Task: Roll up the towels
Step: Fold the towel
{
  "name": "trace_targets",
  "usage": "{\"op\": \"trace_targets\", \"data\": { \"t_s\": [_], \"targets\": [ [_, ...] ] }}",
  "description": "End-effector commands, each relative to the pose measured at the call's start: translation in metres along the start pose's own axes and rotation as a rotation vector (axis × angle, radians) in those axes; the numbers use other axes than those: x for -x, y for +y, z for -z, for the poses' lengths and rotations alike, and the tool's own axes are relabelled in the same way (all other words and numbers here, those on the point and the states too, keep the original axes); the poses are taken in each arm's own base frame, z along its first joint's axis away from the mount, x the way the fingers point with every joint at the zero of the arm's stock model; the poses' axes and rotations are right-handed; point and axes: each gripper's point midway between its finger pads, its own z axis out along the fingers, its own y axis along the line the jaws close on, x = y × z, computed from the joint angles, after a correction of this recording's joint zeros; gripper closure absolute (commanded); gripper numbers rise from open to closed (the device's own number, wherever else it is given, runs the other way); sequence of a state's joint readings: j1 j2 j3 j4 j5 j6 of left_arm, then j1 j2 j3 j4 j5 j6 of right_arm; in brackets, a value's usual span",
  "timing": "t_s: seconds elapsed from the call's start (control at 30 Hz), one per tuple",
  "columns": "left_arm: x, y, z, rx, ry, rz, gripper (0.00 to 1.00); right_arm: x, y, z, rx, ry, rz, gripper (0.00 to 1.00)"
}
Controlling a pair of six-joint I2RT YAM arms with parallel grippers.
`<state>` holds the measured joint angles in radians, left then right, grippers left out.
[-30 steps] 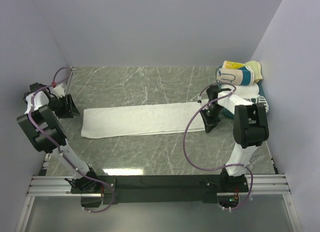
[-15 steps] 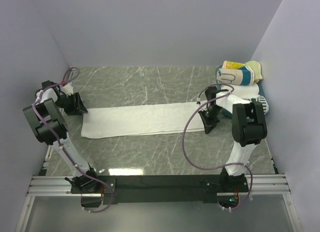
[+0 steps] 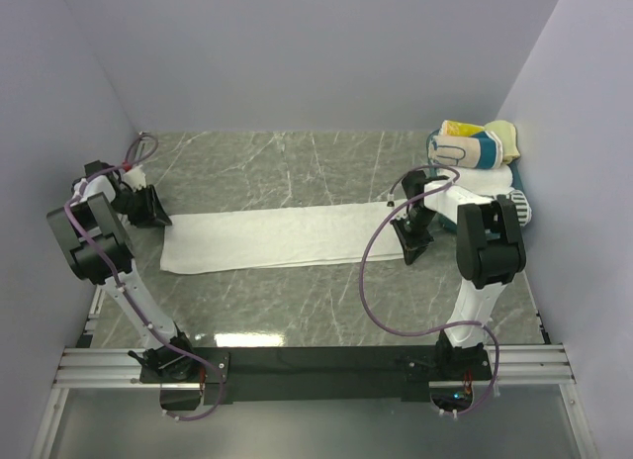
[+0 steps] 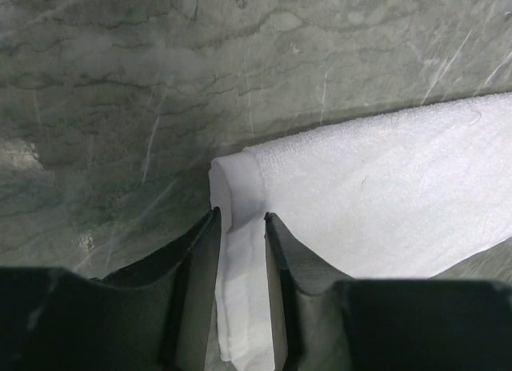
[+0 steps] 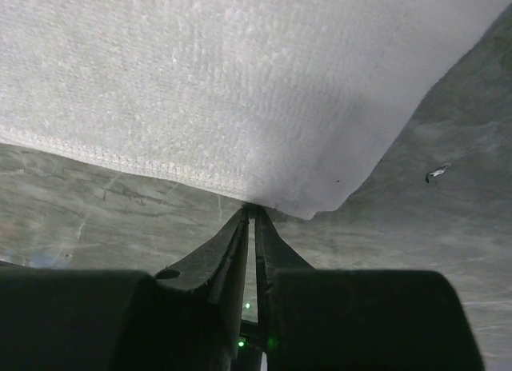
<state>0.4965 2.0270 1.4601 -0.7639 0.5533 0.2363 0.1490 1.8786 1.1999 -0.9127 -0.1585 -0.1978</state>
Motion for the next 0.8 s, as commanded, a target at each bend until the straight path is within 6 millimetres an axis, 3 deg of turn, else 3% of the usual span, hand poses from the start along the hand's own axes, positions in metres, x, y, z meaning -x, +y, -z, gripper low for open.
{"op": "trace_targets", "data": {
  "t_s": [0.0,0.27,0.57,0.77],
  "targets": [
    [0.004,-0.007,-0.006,-0.039,-0.003,0.002,0.66,0.01,-0.003,-0.007,-0.025,-0.007,0.004,0.85],
    [0.005,-0.006,-0.008,-0.037,0.003,0.006,0.66,0.007,-0.001,-0.011,-0.03,0.004,0.014,0.86],
    [0.027,-0.011,0.01,-0.027,-0.049,-0.031,0.99,-0.002,-0.004,-0.024,-0.114,0.057,0.046,0.93],
    [0.039,-0.012,0.012,-0.029,-0.071,-0.032,0.99,-0.002,-0.002,-0.03,-0.155,0.071,0.065,0.96]
  ]
}}
